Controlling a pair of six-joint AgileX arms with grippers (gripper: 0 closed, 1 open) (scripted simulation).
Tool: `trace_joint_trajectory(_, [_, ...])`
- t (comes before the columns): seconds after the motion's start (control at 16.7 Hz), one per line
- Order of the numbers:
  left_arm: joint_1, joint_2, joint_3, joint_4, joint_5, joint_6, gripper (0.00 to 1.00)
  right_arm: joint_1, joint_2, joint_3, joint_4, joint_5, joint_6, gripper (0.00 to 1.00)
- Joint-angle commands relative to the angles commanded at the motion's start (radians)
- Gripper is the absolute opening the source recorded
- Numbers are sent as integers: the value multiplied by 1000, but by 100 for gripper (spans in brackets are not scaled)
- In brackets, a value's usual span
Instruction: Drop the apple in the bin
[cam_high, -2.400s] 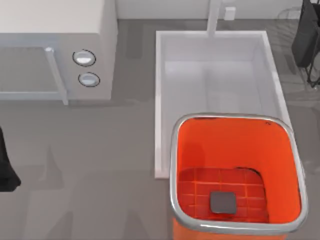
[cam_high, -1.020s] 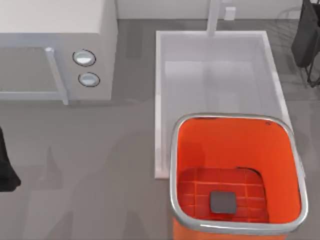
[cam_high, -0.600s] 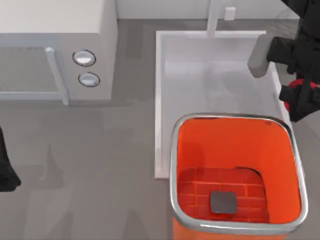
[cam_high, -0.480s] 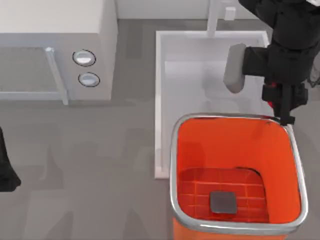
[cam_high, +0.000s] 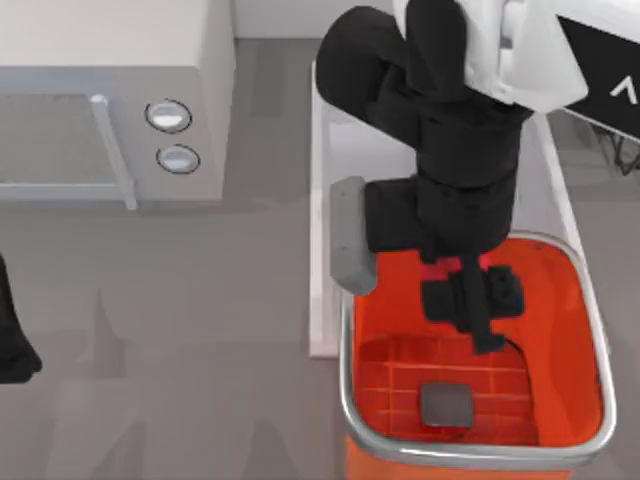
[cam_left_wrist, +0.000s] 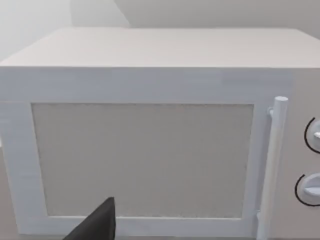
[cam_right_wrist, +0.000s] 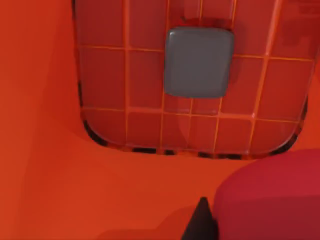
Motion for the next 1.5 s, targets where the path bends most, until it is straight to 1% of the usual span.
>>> trace_joint_trajectory(0.3, [0,0,0,0,0,0,100,-14,-9,-4,25,19,-6,0])
trace_joint_trajectory(0.72, [0,0,0,0,0,0,100,-3,-24,-278,254,1,-3,0])
trace_joint_trajectory(1.02, [0,0,0,0,0,0,100,-1,-25,-308,284,0,-2,0])
trace_joint_trajectory(1.5, [0,0,0,0,0,0,100,-1,-25,-308,284,0,-2,60])
